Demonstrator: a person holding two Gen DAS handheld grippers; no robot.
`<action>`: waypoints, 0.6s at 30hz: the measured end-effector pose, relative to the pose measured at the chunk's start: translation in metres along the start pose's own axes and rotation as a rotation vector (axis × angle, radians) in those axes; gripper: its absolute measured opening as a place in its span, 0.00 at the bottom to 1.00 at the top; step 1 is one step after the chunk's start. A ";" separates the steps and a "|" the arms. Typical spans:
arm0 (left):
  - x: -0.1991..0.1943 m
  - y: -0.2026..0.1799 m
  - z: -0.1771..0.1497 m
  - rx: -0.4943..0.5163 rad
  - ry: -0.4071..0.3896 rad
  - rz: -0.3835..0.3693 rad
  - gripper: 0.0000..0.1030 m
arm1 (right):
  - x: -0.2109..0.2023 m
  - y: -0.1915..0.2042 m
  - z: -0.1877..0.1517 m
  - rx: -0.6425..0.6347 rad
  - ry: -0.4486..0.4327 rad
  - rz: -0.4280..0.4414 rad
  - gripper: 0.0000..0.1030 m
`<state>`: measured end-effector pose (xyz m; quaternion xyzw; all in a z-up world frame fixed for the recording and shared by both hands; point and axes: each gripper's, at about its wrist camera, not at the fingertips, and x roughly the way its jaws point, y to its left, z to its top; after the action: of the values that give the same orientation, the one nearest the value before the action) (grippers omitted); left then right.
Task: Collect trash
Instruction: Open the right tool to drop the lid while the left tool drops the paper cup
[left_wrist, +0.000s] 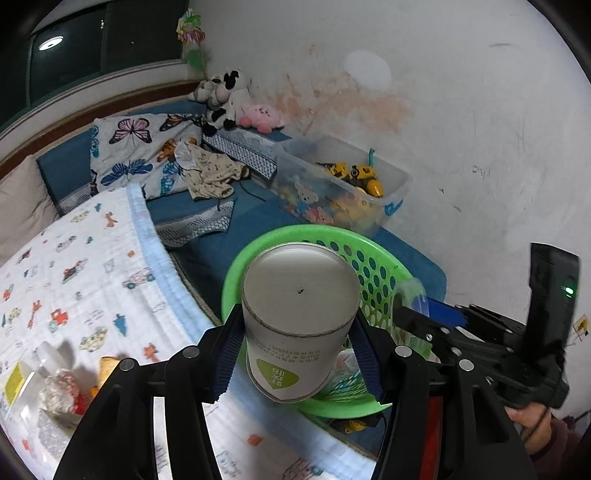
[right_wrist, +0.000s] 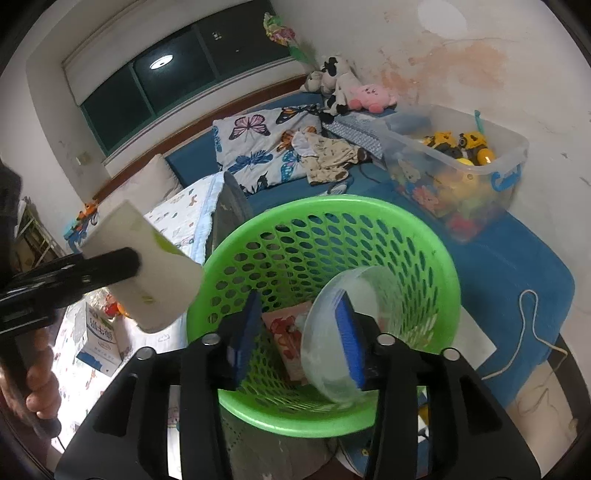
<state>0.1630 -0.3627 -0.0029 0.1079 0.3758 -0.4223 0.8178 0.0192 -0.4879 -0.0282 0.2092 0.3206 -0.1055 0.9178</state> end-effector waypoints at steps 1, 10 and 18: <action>0.005 -0.003 0.001 0.003 0.003 0.002 0.53 | 0.000 -0.001 0.000 0.000 0.002 -0.001 0.44; 0.031 -0.015 0.003 -0.002 0.041 -0.012 0.54 | 0.001 -0.009 -0.004 0.013 0.002 -0.005 0.53; 0.044 -0.013 -0.001 -0.018 0.073 -0.009 0.54 | -0.002 -0.015 -0.005 0.028 -0.005 -0.007 0.54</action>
<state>0.1682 -0.3970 -0.0324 0.1143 0.4097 -0.4182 0.8026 0.0101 -0.4993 -0.0350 0.2208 0.3174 -0.1136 0.9152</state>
